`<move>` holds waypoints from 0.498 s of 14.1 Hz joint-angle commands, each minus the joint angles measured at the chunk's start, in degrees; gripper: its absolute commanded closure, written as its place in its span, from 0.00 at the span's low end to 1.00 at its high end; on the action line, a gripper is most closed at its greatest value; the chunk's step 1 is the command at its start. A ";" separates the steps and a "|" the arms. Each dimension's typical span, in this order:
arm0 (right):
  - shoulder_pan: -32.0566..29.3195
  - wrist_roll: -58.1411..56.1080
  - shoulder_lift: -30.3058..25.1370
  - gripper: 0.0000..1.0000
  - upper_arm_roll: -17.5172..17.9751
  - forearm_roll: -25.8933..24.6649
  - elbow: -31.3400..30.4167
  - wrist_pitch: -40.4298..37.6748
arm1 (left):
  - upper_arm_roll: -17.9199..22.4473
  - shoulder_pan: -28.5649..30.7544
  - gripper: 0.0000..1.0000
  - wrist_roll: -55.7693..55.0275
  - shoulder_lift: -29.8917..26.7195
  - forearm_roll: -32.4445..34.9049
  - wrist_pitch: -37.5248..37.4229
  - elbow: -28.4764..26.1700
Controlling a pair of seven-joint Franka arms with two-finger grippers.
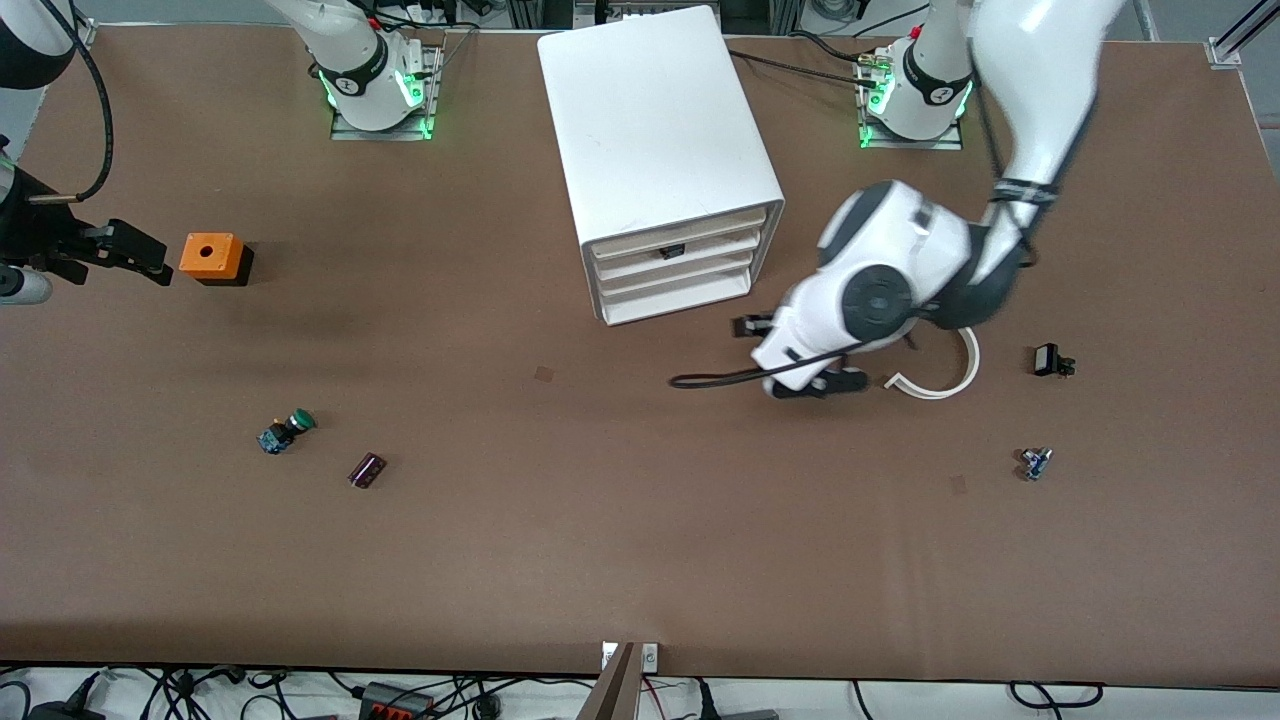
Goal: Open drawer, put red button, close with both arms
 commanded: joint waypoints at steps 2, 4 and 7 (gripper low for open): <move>-0.66 0.14 -0.61 0.00 0.50 -0.12 -0.53 -0.38 | -0.95 7.63 0.00 15.06 -1.16 4.43 -7.05 6.30; -0.66 0.14 -0.61 0.00 0.50 -0.12 -0.53 -0.38 | -0.42 10.18 0.00 18.68 -2.29 5.31 -10.13 9.03; -0.66 0.14 -0.61 0.00 0.50 -0.12 -0.53 -0.30 | -0.60 13.09 0.00 25.09 -6.59 6.02 -14.18 10.62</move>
